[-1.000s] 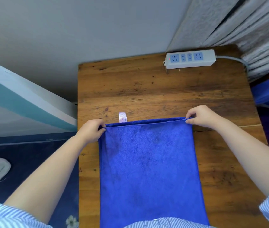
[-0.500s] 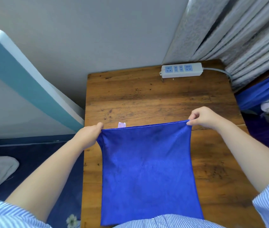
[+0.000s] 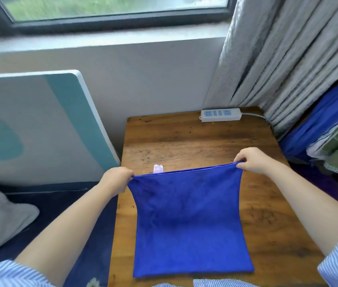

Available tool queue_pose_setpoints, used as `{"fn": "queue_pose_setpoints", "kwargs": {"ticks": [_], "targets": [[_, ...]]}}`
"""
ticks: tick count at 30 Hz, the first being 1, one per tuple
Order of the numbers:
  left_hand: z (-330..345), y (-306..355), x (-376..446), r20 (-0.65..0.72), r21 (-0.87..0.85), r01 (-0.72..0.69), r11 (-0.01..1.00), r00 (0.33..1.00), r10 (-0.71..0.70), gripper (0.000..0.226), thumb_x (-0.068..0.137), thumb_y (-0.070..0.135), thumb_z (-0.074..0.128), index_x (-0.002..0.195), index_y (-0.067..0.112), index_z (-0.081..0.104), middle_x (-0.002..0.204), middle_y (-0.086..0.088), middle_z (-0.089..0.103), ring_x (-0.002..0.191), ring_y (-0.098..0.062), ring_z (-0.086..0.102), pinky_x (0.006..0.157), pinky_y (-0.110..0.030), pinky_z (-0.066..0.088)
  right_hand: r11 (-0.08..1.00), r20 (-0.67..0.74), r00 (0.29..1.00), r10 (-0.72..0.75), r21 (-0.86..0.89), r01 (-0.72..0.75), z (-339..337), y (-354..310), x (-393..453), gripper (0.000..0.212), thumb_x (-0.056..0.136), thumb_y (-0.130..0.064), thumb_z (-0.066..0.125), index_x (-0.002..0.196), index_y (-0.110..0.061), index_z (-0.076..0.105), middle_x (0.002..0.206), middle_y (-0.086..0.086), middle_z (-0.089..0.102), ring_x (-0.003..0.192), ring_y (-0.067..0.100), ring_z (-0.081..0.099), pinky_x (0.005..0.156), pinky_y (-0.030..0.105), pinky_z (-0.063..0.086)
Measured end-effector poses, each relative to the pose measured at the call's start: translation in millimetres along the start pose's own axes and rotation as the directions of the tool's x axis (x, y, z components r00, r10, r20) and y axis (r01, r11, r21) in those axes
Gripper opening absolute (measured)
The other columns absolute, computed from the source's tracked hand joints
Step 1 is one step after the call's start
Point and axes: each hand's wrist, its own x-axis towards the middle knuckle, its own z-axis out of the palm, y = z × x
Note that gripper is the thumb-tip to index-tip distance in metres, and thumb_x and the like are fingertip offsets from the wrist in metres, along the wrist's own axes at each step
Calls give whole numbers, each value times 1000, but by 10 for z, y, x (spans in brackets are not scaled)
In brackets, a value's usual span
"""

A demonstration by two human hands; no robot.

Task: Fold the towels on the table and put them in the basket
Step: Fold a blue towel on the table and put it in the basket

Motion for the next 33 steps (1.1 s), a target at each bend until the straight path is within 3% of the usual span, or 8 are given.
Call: {"fn": "queue_pose_setpoints", "kwargs": {"ticks": [4, 6, 10, 14, 19, 25, 29, 33], "targets": [[-197, -51, -210, -122, -70, 86, 994, 988, -94, 28, 96, 17, 41, 108, 12, 65, 112, -8, 65, 105, -27, 58, 80, -30, 46, 986, -154, 987, -50, -167, 24, -143, -228, -192, 18, 85, -7, 55, 95, -5, 70, 89, 5, 58, 97, 22, 56, 77, 25, 41], [-388, -103, -316, -278, -247, 129, 960, 940, -198, 27, 95, 16, 42, 106, 9, 66, 110, -11, 65, 104, -30, 58, 80, -31, 45, 991, -383, 920, -81, -127, 34, -249, -314, -312, 18, 84, -4, 55, 93, -1, 70, 94, 14, 63, 99, 30, 56, 80, 32, 43], [-725, -63, -560, -614, -591, 4, 806, 645, -454, 22, 94, 8, 46, 100, -2, 64, 103, -20, 65, 98, -37, 58, 75, -39, 43, 987, -864, 495, -92, -11, 163, -344, -466, -501, 23, 71, 1, 47, 74, 10, 68, 73, 29, 62, 77, 44, 57, 70, 34, 40], [-737, -39, -693, -528, -486, 114, 866, 752, -395, 27, 96, 14, 42, 109, 4, 63, 111, -18, 63, 103, -35, 57, 79, -36, 44, 996, -799, 601, -22, 34, 81, -318, -555, -618, 37, 70, -10, 39, 82, 9, 68, 86, 31, 61, 88, 44, 58, 74, 41, 43], [-749, -217, -799, -725, -339, -46, 940, 649, -230, 21, 88, 4, 51, 86, -7, 68, 82, -29, 65, 74, -44, 64, 65, -42, 50, 985, -894, 443, -72, 6, 173, -371, -550, -806, 29, 69, -3, 43, 75, 13, 67, 75, 33, 59, 78, 47, 58, 72, 43, 47], [-842, -332, -903, -730, -189, -12, 982, 671, -133, 14, 65, -19, 65, 66, -5, 65, 59, -24, 61, 46, -40, 59, 43, -37, 49, 990, -917, 375, -134, -106, 94, -419, -653, -942, 19, 69, 4, 47, 72, 12, 65, 73, 33, 58, 74, 48, 59, 65, 45, 50], [-948, -374, -838, -762, -250, -49, 967, 626, -165, 15, 85, -8, 50, 90, -9, 64, 86, -30, 63, 76, -47, 61, 66, -45, 48, 997, -899, 434, -59, -34, 65, -564, -734, -947, 20, 83, 4, 48, 93, 10, 65, 100, 30, 57, 94, 42, 55, 73, 41, 43], [-990, -344, -716, -673, -343, -36, 939, 707, -219, 19, 93, 2, 43, 101, -8, 58, 101, -28, 60, 92, -44, 57, 76, -42, 43, 999, -837, 547, 13, 33, 27, -610, -733, -811, 23, 84, 4, 46, 97, 7, 64, 107, 26, 55, 97, 40, 54, 75, 39, 41]]}}
